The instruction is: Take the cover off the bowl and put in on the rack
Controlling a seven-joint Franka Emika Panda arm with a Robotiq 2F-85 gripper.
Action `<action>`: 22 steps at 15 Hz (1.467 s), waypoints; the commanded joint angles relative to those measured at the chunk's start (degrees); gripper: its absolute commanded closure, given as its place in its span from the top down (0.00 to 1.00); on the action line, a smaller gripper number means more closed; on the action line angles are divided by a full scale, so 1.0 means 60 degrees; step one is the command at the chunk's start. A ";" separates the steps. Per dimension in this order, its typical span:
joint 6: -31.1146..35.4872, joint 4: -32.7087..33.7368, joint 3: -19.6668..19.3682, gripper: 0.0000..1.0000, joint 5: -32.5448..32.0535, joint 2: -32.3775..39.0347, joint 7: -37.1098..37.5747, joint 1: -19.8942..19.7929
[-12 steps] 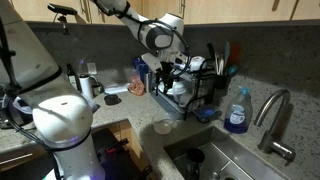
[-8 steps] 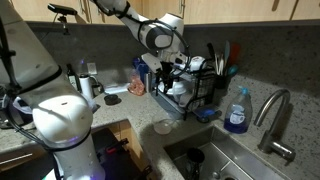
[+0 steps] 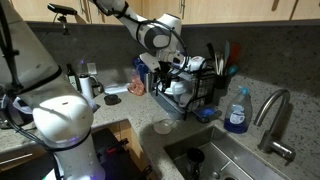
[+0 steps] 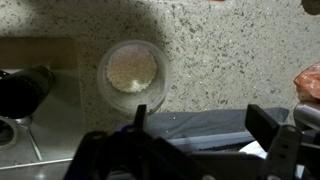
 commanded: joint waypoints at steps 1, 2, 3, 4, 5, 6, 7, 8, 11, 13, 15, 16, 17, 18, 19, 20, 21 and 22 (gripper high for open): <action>-0.0100 0.0077 0.0363 1.00 0.0471 0.0031 0.0335 0.0322; -0.0166 0.0109 0.0495 1.00 0.0544 0.0014 0.0469 0.0406; -0.0138 0.0110 0.0640 1.00 0.0610 0.0056 0.0636 0.0495; -0.0187 0.0143 0.0759 1.00 0.0624 0.0053 0.0813 0.0553; -0.0233 0.0181 0.0878 1.00 0.0635 0.0055 0.1040 0.0602; -0.0226 0.0197 0.1003 1.00 0.0692 0.0083 0.1241 0.0679; -0.0182 0.0198 0.1102 1.00 0.0724 0.0118 0.1403 0.0742; -0.0278 0.0239 0.1181 1.00 0.0768 0.0112 0.1499 0.0811; -0.0439 0.0295 0.1309 1.00 0.0878 0.0121 0.1459 0.0999; -0.0175 0.0078 0.1294 1.00 0.0712 0.0025 0.1307 0.0962; -0.0206 0.0093 0.1310 1.00 0.0716 0.0026 0.1303 0.1022; -0.0208 0.0093 0.1311 1.00 0.0717 0.0027 0.1303 0.1028; -0.0209 0.0093 0.1311 1.00 0.0717 0.0029 0.1303 0.1028; -0.0209 0.0093 0.1311 1.00 0.0717 0.0031 0.1303 0.1028; -0.0210 0.0094 0.1311 1.00 0.0717 0.0032 0.1303 0.1028; -0.0210 0.0094 0.1311 1.00 0.0717 0.0032 0.1303 0.1028; -0.0142 0.0037 0.1346 1.00 0.0810 0.0004 0.1282 0.1095; -0.0069 -0.0018 0.1453 1.00 0.0715 -0.0012 0.1484 0.1095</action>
